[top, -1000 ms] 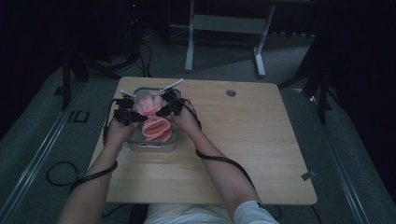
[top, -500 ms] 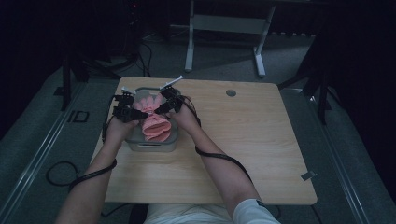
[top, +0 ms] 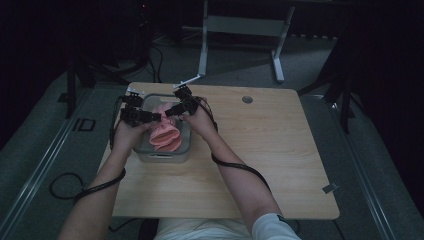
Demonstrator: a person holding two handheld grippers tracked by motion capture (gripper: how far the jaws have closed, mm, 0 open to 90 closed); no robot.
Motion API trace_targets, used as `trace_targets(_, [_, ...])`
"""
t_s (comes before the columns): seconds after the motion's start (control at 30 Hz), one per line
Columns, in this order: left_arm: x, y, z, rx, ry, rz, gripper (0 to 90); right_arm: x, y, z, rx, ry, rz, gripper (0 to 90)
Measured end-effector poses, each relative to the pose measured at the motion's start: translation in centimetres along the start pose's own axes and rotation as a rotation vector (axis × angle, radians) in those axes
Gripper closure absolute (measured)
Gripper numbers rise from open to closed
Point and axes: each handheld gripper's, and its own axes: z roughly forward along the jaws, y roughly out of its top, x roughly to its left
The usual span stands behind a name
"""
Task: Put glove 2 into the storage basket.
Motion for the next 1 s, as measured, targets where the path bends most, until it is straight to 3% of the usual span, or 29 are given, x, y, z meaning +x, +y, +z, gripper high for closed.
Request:
trace_targets(0.3, [-1.0, -0.5, -1.3, -0.027, -0.026, 0.028, 42.4, 0.0, -0.5, -2.5, -0.023, 0.01, -0.034, 41.6])
trace_targets(0.4, [-1.8, -0.8, -1.6, -0.04, -0.039, 0.043, 41.3, -0.2, -1.0, -3.3, -0.03, 0.011, -0.046, 39.9])
trace_targets(0.57, [-3.6, -1.1, -1.8, -0.053, -0.035, 0.103, 40.6, -0.9, -2.0, -4.6, -0.053, 0.004, -0.04, 35.1])
trace_targets(0.7, [-4.5, -1.2, -1.6, -0.06, -0.046, 0.115, 39.7, -1.6, -2.9, -5.5, -0.036, 0.042, -0.051, 26.3])
trace_targets(0.8, [-5.5, -1.3, -1.4, -0.069, -0.042, 0.155, 33.1, -2.0, -3.7, -6.1, -0.036, 0.043, -0.051, 24.3])
trace_targets(1.0, [-7.7, -1.4, -1.3, -0.079, -0.108, 0.236, 18.6, -2.8, -5.0, -6.9, -0.061, 0.034, -0.059, 21.1])
